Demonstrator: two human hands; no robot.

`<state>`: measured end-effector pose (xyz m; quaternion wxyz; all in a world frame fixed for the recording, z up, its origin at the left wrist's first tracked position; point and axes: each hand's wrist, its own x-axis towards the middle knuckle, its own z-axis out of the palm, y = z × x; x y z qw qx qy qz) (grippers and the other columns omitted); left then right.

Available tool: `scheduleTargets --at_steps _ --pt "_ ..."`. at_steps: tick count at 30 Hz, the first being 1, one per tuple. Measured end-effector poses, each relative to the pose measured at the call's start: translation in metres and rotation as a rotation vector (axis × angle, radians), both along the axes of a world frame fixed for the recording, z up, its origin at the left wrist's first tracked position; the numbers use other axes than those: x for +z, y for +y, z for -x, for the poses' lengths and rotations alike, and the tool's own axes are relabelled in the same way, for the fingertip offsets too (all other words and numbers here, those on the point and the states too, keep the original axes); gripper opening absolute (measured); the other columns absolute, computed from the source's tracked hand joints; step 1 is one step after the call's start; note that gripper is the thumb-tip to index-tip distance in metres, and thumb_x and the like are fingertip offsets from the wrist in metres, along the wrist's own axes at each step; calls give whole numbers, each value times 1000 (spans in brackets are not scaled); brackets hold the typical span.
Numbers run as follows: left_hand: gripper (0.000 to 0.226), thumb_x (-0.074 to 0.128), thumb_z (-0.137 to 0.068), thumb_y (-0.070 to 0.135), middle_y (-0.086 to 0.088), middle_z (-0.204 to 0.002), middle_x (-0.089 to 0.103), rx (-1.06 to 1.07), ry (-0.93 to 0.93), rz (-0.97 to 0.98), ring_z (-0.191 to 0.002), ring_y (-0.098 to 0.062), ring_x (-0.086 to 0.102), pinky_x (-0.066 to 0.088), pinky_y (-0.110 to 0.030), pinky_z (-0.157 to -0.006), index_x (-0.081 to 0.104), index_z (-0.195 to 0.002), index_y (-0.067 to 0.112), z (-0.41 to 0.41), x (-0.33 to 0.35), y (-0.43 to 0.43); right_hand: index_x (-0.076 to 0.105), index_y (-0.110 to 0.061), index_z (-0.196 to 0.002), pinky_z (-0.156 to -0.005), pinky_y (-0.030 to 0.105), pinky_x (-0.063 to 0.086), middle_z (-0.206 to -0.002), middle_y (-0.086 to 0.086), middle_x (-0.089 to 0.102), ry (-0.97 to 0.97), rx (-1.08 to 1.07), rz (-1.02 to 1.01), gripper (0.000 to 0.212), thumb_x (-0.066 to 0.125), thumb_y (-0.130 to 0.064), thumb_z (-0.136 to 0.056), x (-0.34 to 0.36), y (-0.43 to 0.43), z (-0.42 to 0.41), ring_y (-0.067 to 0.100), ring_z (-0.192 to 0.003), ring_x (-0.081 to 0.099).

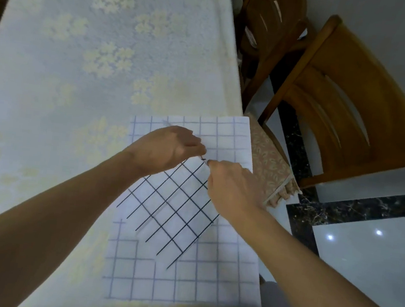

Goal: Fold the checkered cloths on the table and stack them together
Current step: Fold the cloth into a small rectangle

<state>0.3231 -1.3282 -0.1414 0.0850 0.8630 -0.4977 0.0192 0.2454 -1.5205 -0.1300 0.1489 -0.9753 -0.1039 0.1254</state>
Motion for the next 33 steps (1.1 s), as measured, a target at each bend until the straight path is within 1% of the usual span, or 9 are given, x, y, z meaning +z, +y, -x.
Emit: scheduleTargets --at_steps 3,5,8,11,14,17,27,30,33 --pt "46 72 -71 -18 -16 -108 73 20 -62 68 -94 -37 71 58 -48 -84 71 -113 0 31 3 23 60 -8 -113 -60 32 35 -102 6 65 -22 -1 -42 24 49 -2 -92 5 25 34 26 -90 63" --pt "53 79 -64 -18 -17 -112 72 43 -72 82 -101 -36 70 55 -45 -88 71 -114 -2 51 3 36 65 -4 -106 -58 34 47 -97 9 67 -58 20 -49 29 63 5 -78 -1 41 55 28 -88 65" --pt "54 81 -64 -16 -18 -113 71 87 -50 91 -103 -35 70 55 -42 -87 70 -115 -3 77 -5 57 66 0 -117 -80 34 57 -119 13 67 -83 12 -52 51 74 6 -67 -8 61 79 28 -110 65" --pt "54 83 -64 -14 -17 -115 71 124 -41 94 -103 -34 70 54 -41 -88 70 -115 -2 98 -16 76 46 2 -142 -109 33 40 -148 15 46 -34 49 -80 61 63 4 -83 -12 79 100 28 -140 42" --pt "55 85 -64 -12 -15 -117 71 156 -53 95 -105 -33 69 46 -37 -95 70 -116 -1 115 -27 92 56 7 -130 -105 35 42 -135 21 58 -62 10 -65 64 72 11 -69 -22 92 115 35 -128 55" --pt "59 86 -61 -13 -16 -118 70 198 -25 93 -107 -34 69 48 -39 -95 69 -117 -2 130 -39 104 54 7 -132 -109 38 33 -137 23 56 -37 16 -94 67 73 13 -68 -37 106 130 36 -131 52" --pt "59 87 -61 -10 -17 -121 69 295 22 59 -111 -33 67 41 -43 -101 69 -117 -2 160 -69 128 48 3 -141 -111 45 42 -146 22 49 -27 129 -83 59 65 -4 -84 -75 143 157 33 -139 44" --pt "58 85 -63 -11 -18 -121 68 304 46 53 -111 -34 67 42 -44 -101 69 -118 -2 166 -78 133 42 0 -146 -115 44 37 -151 19 43 -20 139 -37 54 47 -23 -97 -83 145 161 30 -144 38" --pt "58 83 -65 -12 -18 -123 67 308 58 56 -115 -34 65 46 -44 -102 67 -120 -2 171 -87 137 37 -2 -150 -118 44 32 -155 16 38 17 149 0 61 37 -34 -97 -87 143 164 28 -147 32"
